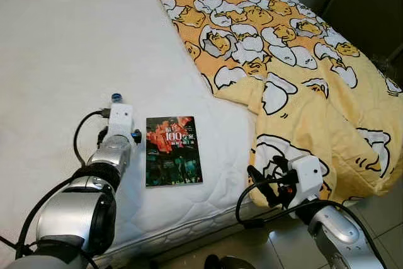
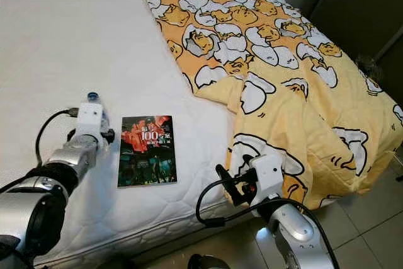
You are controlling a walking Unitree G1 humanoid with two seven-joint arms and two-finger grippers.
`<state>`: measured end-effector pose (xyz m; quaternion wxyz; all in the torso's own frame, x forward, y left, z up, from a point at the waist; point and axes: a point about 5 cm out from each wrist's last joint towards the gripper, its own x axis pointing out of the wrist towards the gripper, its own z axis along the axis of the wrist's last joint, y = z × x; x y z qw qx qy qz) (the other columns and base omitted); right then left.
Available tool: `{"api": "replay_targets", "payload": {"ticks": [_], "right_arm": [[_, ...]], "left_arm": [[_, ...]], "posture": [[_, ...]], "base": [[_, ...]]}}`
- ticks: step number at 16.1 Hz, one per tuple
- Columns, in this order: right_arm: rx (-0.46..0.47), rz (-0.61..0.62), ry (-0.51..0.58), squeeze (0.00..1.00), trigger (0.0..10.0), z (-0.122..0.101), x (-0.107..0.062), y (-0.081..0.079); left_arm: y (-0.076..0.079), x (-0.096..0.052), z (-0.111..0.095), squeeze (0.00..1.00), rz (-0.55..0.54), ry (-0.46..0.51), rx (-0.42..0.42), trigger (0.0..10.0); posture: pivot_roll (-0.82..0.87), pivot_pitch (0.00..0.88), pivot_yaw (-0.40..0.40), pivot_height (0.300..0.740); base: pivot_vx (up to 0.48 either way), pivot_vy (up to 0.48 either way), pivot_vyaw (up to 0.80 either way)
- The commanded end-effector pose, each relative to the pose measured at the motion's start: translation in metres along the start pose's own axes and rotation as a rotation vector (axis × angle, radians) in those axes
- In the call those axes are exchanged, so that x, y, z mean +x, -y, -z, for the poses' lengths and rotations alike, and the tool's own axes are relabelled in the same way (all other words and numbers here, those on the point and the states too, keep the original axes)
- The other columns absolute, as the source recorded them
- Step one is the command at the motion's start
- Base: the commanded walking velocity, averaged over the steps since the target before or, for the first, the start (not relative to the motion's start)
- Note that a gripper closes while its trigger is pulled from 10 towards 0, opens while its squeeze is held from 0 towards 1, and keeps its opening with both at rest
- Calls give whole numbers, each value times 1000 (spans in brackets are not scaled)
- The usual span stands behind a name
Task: Clean up the room
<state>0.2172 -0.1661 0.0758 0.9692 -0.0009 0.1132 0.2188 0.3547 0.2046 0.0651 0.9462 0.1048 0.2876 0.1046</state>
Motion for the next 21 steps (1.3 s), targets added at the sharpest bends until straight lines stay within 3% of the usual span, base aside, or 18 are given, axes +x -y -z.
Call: {"api": "replay_targets", "payload": {"ticks": [1,4,6,8,11,12,14,15,17,19,20,21], "right_arm": [[-7,25,2,0,10000,-2,0,4],[3,73,30,0,10000,-7,8,14],[7,102,56,0,10000,-9,16,19],[38,182,99,0,10000,-13,26,30],[54,251,137,0,10000,-16,30,40],[78,329,185,0,10000,-17,32,48],[63,383,244,0,10000,-17,36,47],[58,414,279,0,10000,-16,38,45],[-53,492,328,0,10000,-17,40,46],[-84,525,335,0,10000,-15,43,50],[-174,526,325,0,10000,-13,46,52],[-197,526,298,0,10000,-9,47,55]], "left_arm": [[11,-2,19,0,50,-60,-9,0],[15,-2,14,0,88,-10,-89,0],[27,-4,13,0,148,4,-212,0],[48,-9,5,0,239,112,-180,0],[53,-14,-7,0,273,251,-132,0],[47,-21,-19,0,274,399,-143,0],[36,-29,-22,0,246,507,-130,0],[31,-33,-20,0,231,542,-125,0],[18,-41,-17,0,171,622,-93,0],[13,-46,-14,0,150,669,-62,0],[9,-56,-9,0,151,723,-97,0],[9,-60,1,0,171,710,-116,0]], "posture": [[-237,79,-105,740],[-218,41,-80,740],[-198,0,-42,740],[-168,0,-13,740],[-137,0,-4,740],[-98,0,-2,740],[-66,0,-4,740],[-50,0,-5,740],[-27,0,-11,740],[-20,0,-12,740],[-16,0,-12,740],[-13,0,-14,740]], "base": [[0,0,0],[0,0,0],[0,0,0],[0,0,0],[0,0,0],[0,0,0],[0,0,0],[0,0,0],[0,0,0],[0,0,0],[0,0,0],[0,0,0]]}}
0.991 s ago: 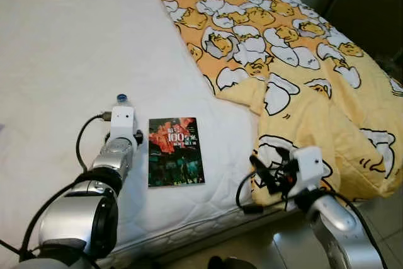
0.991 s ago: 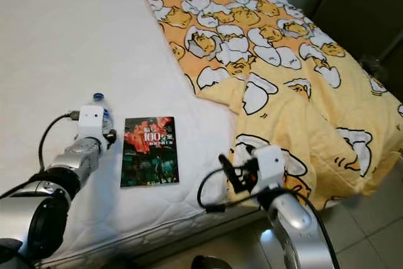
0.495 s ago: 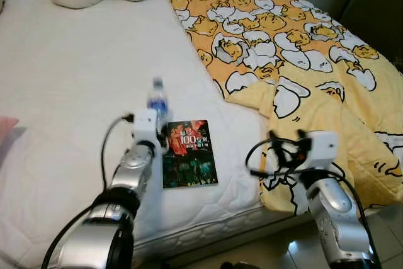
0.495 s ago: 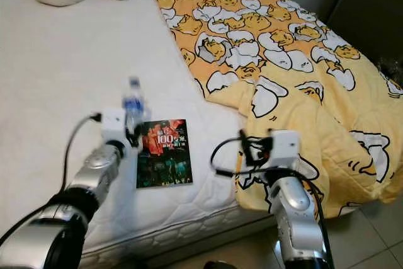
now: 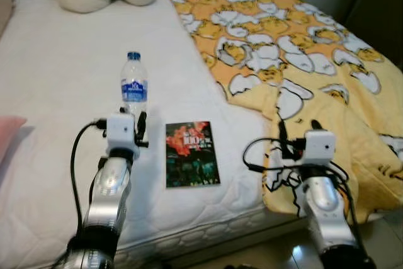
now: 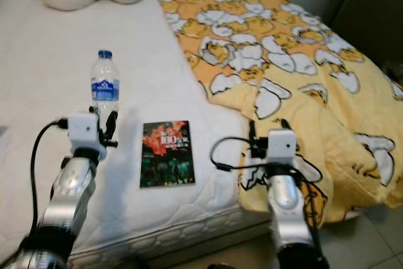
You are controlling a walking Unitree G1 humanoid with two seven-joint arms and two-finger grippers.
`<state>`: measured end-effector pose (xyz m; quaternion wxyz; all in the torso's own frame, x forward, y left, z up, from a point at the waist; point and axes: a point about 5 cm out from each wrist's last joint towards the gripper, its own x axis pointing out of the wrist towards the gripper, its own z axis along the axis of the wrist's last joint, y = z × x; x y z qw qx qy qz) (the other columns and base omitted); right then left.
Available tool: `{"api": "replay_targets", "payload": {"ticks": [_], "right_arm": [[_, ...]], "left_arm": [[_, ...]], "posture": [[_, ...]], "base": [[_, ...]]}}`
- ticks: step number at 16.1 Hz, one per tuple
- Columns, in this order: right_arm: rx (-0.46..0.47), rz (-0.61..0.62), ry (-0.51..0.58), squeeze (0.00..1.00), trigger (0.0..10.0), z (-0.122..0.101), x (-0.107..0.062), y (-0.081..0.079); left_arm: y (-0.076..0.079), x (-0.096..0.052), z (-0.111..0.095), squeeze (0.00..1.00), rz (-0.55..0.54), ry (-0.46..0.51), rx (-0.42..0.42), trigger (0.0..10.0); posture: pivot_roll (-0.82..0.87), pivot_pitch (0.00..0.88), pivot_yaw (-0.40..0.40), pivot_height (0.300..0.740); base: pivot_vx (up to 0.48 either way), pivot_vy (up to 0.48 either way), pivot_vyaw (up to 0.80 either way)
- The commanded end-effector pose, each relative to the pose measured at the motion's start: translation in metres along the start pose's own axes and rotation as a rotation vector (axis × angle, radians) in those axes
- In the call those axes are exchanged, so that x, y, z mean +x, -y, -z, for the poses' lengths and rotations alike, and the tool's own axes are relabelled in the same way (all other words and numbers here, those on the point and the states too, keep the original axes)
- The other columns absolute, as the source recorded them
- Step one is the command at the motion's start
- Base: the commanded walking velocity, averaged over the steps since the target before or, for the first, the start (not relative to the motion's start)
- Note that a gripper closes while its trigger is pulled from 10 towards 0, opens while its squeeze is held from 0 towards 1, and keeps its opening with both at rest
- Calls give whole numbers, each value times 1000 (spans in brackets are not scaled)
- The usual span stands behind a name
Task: Clean up the room
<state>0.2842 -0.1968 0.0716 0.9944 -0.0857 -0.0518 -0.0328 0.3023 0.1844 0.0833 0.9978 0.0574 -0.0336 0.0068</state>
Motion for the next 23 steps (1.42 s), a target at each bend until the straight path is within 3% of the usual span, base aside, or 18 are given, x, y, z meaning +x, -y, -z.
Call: {"api": "replay_targets", "payload": {"ticks": [1,2,3,4,7,8,12,14,16,23], "right_arm": [[41,50,-32,0,10000,5,0,6],[87,92,-54,0,10000,9,-1,12],[87,96,-115,0,10000,17,-4,14],[81,45,-116,0,10000,17,-5,9],[181,30,-114,0,10000,12,2,3],[197,10,-110,0,10000,9,4,1],[184,-47,-87,0,10000,4,5,-6],[194,-63,-92,0,10000,4,5,-8],[194,-72,-88,0,10000,3,6,-9],[254,-138,-164,0,10000,10,5,-15]], "left_arm": [[5,-2,-2,0,27,12,-12,0],[8,-6,2,0,48,2,-2,0],[13,-7,4,0,61,-6,-49,0],[17,-8,6,0,70,-17,-31,0],[23,-8,4,0,109,-31,-35,78],[26,-6,3,0,126,-32,-25,10000],[33,3,-5,0,149,-22,18,10000],[29,2,-1,0,145,-51,55,10000],[26,1,2,0,122,-77,42,10000],[47,19,-21,0,122,-54,3,10000]], "posture": [[-15,0,-19,740],[-17,0,-24,740],[-20,0,-27,740],[-31,0,-31,740],[-53,0,-21,740],[-57,0,-18,740],[-55,0,-7,740],[-45,0,-13,740],[-31,0,-30,740],[-17,0,-61,740]], "base": [[0,0,0],[0,0,0],[0,0,0],[0,0,0],[0,0,0],[0,0,788],[0,0,638],[0,0,513],[0,0,475],[0,0,361]]}}
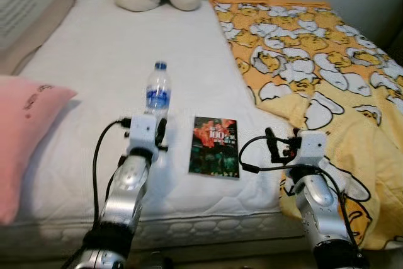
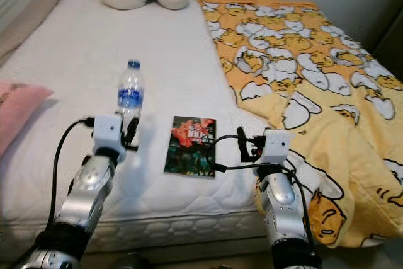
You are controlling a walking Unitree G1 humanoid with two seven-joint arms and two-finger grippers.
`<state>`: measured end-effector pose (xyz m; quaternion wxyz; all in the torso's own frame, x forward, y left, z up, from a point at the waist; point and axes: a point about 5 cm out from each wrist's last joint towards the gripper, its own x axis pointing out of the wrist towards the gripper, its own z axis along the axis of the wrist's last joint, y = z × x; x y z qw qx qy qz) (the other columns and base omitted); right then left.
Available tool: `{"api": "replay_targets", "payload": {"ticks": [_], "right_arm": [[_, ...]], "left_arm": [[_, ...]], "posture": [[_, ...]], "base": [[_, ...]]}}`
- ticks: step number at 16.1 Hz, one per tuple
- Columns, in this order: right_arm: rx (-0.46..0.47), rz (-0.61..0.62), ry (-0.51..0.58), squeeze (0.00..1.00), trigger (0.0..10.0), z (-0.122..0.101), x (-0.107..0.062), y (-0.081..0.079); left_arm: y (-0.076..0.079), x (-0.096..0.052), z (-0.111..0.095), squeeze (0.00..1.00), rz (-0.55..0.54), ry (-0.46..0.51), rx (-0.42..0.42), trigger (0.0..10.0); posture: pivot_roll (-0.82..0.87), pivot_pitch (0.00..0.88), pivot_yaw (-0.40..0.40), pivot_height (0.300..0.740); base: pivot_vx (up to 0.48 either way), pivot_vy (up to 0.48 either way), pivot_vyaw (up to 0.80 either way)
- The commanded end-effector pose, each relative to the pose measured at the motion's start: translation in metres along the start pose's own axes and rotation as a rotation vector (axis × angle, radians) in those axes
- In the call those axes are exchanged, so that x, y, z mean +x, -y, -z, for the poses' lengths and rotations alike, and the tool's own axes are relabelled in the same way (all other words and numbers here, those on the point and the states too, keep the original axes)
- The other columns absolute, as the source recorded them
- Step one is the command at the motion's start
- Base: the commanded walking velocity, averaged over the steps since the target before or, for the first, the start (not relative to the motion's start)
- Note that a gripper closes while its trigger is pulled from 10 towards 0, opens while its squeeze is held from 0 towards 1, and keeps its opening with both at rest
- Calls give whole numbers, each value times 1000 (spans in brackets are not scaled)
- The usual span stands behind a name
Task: Clean up the room
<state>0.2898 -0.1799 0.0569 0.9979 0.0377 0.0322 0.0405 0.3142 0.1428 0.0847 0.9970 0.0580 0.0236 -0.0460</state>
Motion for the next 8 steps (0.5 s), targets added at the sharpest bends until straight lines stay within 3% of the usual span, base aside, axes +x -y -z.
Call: {"api": "replay_targets", "payload": {"ticks": [1,4,8], "right_arm": [[3,8,2,0,10000,-3,1,4],[1,-5,3,0,10000,-4,1,2],[3,-14,-13,0,10000,-2,-2,3]], "left_arm": [[5,7,-17,0,11,53,3,10000],[9,10,-18,0,19,43,-6,10000],[15,9,-18,0,43,40,-2,10000]], "posture": [[-17,0,-61,740],[-40,0,-51,740],[-41,0,-45,740]], "base": [[0,0,0],[-97,0,0],[-439,0,0]]}}
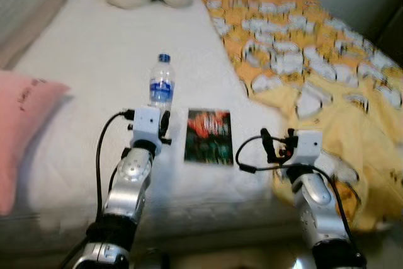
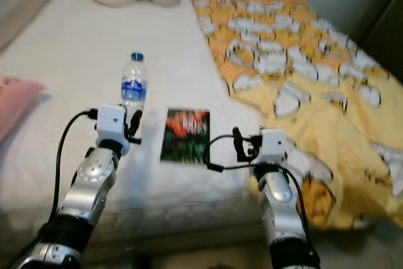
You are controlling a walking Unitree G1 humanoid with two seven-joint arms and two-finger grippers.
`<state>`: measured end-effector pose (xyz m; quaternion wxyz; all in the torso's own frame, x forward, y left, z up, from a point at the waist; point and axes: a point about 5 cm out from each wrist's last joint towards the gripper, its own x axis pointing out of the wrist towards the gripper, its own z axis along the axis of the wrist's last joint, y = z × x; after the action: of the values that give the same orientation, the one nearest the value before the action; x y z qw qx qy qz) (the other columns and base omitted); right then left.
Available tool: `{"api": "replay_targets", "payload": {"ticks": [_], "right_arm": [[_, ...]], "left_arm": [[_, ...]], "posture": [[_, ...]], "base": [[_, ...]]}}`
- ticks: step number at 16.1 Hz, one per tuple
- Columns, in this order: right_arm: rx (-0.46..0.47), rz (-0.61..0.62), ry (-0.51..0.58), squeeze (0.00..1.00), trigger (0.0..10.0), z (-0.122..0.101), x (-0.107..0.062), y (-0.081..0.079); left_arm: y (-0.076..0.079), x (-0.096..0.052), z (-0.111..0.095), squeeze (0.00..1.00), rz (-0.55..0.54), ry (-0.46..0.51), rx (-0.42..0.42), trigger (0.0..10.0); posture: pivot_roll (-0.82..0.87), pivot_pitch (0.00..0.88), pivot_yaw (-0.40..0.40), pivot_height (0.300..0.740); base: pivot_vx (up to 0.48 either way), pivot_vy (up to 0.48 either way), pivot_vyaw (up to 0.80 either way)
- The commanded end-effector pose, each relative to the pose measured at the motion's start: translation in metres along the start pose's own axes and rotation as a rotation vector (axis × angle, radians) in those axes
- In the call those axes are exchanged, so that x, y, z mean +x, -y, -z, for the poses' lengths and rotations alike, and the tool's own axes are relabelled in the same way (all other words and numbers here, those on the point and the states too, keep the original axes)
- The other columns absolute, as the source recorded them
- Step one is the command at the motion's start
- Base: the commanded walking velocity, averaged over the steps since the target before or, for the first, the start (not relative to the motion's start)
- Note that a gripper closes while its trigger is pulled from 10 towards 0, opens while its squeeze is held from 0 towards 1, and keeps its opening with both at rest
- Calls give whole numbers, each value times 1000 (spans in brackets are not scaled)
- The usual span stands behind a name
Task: Clean up the room
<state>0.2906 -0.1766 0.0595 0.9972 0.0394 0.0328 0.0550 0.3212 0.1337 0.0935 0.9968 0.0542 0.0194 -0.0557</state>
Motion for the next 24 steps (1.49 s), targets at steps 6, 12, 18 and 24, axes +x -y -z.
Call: {"api": "replay_targets", "payload": {"ticks": [6,12,18,24], "right_arm": [[14,-6,-17,0,10000,2,-1,-1],[9,-7,-24,0,10000,4,-1,0],[10,-6,-25,0,10000,4,0,0],[2,-2,-35,0,10000,7,-2,4]], "left_arm": [[6,2,-8,0,23,28,16,10000],[5,0,-8,0,33,38,19,10000],[5,0,-7,0,44,41,44,10000],[5,-1,-7,0,52,43,57,10000]], "posture": [[-30,0,-43,740],[-23,0,-44,740],[-15,0,-43,740],[-13,0,-39,740]], "base": [[-450,0,0],[-118,0,477],[0,-447,590],[0,-480,537]]}}
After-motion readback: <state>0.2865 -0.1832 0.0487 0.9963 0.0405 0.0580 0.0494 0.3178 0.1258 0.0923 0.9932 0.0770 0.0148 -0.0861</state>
